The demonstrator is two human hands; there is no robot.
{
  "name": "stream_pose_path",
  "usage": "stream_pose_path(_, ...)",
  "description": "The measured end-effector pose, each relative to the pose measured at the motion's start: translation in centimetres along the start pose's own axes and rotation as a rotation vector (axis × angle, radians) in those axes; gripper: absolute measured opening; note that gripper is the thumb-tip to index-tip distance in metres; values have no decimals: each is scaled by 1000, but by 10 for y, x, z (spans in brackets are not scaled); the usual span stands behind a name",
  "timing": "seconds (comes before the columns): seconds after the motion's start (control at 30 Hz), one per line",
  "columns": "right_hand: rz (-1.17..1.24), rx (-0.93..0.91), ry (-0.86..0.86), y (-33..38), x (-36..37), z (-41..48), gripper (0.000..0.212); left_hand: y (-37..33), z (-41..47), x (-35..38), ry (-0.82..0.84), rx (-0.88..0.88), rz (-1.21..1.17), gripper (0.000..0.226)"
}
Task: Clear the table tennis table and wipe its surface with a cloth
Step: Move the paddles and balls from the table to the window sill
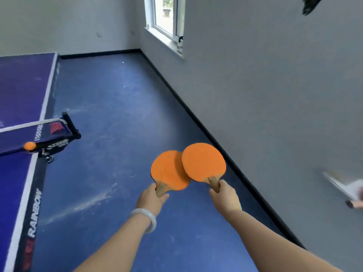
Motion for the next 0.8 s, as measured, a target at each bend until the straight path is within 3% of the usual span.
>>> stream_pose_path(0.2, 35, 74, -114, -71, -115, -3, 23, -124, -13, 104, 185, 150, 31, 38)
stream_pose_path(0.37, 155, 129, -308, -126, -193, -19, 24, -201, -27, 180, 394, 226, 68, 33)
stream_pose_path(0.53, 355, 281, -494, -177, -252, -38, 18, -269, -41, 251, 696, 217, -66, 18)
stream_pose_path(0.8, 475, 467, -738, -242, -320, -75, 14, -372, -90, 340, 926, 489, 121, 19)
Point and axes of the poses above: each hand's wrist, its own z-axis towards the middle knuckle, its own x-axis out of the palm, y = z × x, the point moved 5 cm from there along z, towards the middle knuckle, and after that the axes turned 14 degrees about z, right-handed, at the moved point
